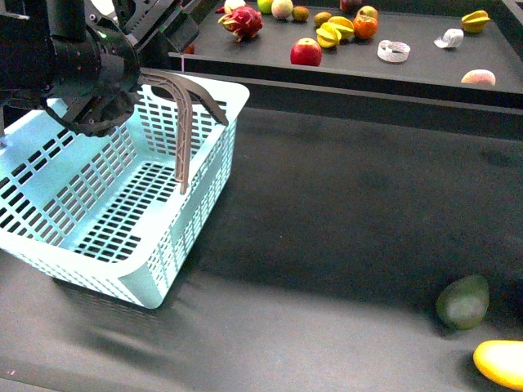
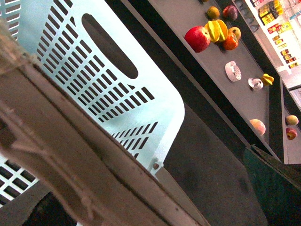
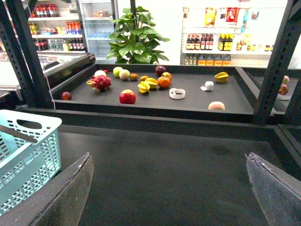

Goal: Pick mango with right arm and hold basket with left

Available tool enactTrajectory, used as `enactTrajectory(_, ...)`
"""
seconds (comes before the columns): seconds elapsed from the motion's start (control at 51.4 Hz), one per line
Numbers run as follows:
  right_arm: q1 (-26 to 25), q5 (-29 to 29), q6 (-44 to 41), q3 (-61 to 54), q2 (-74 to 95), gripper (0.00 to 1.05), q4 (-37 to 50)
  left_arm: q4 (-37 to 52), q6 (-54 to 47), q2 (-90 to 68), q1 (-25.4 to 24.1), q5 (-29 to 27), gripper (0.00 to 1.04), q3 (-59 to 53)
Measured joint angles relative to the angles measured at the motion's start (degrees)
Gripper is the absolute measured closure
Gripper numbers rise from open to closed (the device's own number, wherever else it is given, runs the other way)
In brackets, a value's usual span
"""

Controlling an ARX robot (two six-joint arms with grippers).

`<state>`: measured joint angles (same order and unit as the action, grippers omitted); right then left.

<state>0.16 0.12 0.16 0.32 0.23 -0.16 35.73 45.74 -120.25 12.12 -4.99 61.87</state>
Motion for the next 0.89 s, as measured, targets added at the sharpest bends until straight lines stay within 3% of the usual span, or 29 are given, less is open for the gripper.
enactTrajectory(0.097, 0.0, 0.0, 0.0, 0.0, 0.0, 0.08, 0.0, -1.0, 0.0, -0.9, -0.1, -0.3, 0.06, 1.4)
enactTrajectory(0.37, 0.0, 0.0, 0.0, 0.0, 0.0, 0.08, 0.0, -4.0, -1.6, -1.0, 0.7, -0.4, 0.52, 2.3)
enactTrajectory(0.681, 0.0, 0.0, 0.0, 0.0, 0.0, 0.08, 0.0, -7.3, -2.6, -0.4, 2.7, 1.8, 0.94, 2.5)
enactTrajectory(0.895, 0.0, 0.0, 0.0, 0.0, 0.0, 0.08, 0.0, -5.4, -8.4, 8.5, 4.7, 6.8, 0.95, -6.3)
